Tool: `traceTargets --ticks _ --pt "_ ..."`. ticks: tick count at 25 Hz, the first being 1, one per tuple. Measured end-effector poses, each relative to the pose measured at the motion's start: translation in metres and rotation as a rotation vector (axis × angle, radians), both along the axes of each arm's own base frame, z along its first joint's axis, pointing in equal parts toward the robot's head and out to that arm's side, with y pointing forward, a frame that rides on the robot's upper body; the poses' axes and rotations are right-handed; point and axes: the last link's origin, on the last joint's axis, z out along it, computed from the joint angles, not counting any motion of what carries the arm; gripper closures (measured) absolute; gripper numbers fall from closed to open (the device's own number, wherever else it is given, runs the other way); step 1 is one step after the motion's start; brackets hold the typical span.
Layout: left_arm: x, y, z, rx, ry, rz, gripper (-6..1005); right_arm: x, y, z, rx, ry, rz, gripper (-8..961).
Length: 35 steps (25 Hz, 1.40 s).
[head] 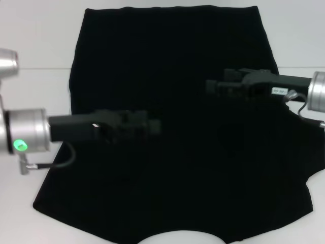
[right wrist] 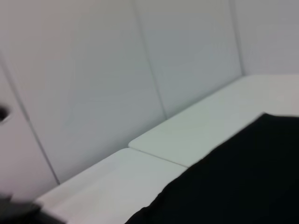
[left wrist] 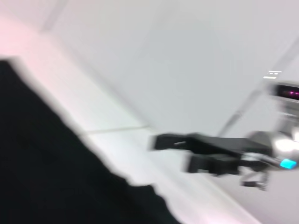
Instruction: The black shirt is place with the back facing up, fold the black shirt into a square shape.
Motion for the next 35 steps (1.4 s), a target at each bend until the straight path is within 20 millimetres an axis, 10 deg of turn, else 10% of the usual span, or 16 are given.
traceTargets --ticks 9,25,35 --pt "0.018 -0.023 -0.045 0.042 0.027 -0.358 100 0.003 0.008 0.009 -0.029 0.028 -0.134 41" --pt "0.010 -0.024 -0.051 0.029 0.141 -0.432 65 -0.010 0.035 0.038 -0.041 -0.131 -0.282 40" --pt "-0.011 -0.017 -0.031 0.097 0.203 -0.340 65 0.038 0.006 0.070 -0.172 -0.165 -0.590 40"
